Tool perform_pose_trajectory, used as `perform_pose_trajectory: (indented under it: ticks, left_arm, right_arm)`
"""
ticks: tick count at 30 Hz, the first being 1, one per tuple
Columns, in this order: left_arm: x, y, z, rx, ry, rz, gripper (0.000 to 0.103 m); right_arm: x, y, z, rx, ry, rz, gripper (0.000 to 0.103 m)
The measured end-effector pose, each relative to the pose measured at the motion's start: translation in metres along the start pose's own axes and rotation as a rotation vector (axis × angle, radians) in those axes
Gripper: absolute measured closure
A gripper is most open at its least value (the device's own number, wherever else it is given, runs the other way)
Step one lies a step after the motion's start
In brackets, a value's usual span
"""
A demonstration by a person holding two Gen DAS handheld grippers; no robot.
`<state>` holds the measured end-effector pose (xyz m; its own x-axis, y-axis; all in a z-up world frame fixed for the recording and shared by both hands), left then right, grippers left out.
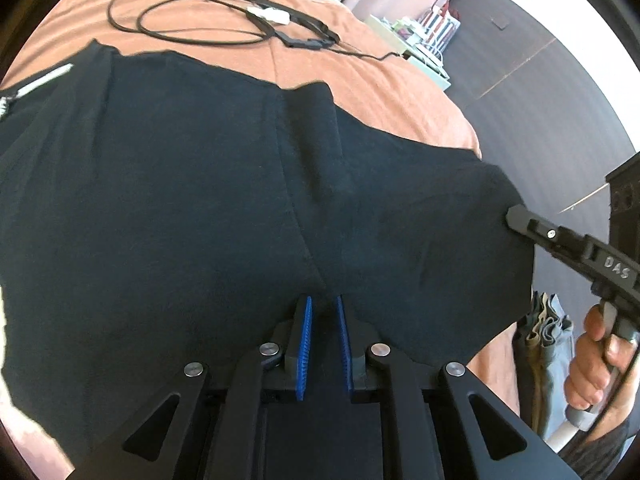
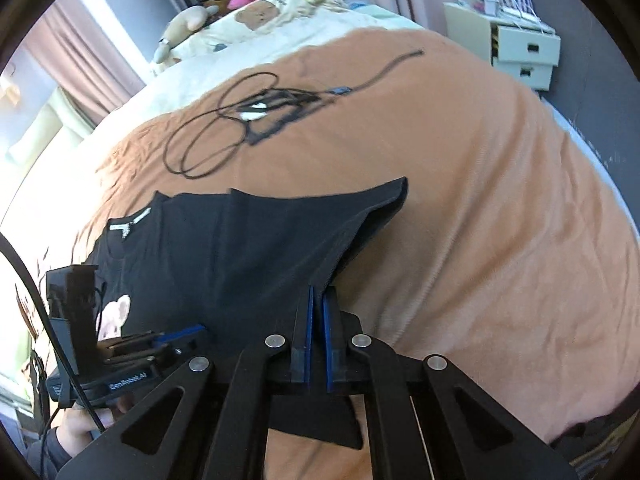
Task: Fold small clothes
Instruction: 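Lift and fold that side panel over toward the collar, then release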
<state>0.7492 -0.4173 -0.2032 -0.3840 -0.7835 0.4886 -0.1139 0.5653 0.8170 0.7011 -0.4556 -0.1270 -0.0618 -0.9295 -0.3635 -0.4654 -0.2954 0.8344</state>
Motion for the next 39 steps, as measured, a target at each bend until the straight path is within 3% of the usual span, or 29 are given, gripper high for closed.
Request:
perform_pose_trajectory:
  ticks: [17,23,26,30,31,33,34,39]
  left_arm:
    - [-0.054,0.113,0.018,0.072,0.054,-0.074,0.086]
    - [-0.073,0.144,0.029,0.09,0.071,-0.129,0.085]
    - [-0.08,0.154,0.036,0.097,0.087,-0.134,0.077]
    - [-0.083,0.163,0.042,0.092,0.07,-0.164,0.075]
    - [-0.084,0.165,0.043,0.09,0.069,-0.171,0.075]
    - [-0.086,0.168,0.046,0.088,0.079,-0.177,0.074]
    - [-0.086,0.17,0.048,0.084,0.083,-0.175,0.073]
    - [-0.082,0.167,0.049,0.09,0.046,-0.199,0.057]
  right_arm:
    - [-0.102,0.026,0.008,0.004,0.143,-0.021,0.102]
    - [-0.137,0.018,0.019,-0.034,0.217,-0.027,0.102]
    - [-0.156,0.007,0.026,-0.064,0.253,-0.037,0.102]
    - [-0.177,-0.015,0.04,-0.138,0.298,-0.059,0.1]
    - [-0.18,-0.022,0.043,-0.163,0.297,-0.061,0.094]
    - [-0.177,-0.028,0.047,-0.171,0.276,-0.064,0.059]
    - [-0.174,-0.031,0.05,-0.159,0.256,-0.067,0.036]
    - [-0.151,-0.024,0.073,-0.068,0.141,-0.073,0.032]
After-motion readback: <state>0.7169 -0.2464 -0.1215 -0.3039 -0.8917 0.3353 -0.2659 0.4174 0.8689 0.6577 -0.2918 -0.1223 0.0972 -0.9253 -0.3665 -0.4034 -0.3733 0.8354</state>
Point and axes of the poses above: each gripper's, at about its wrist camera, not at the fingertips, and y roughly against the way its jaws point, x to its right, z to its underside, the point moved 3 cm from there along -y, roughly the way its jaws point, and after that the axes turned 6 degrees about -x, right-handed, at the moved point
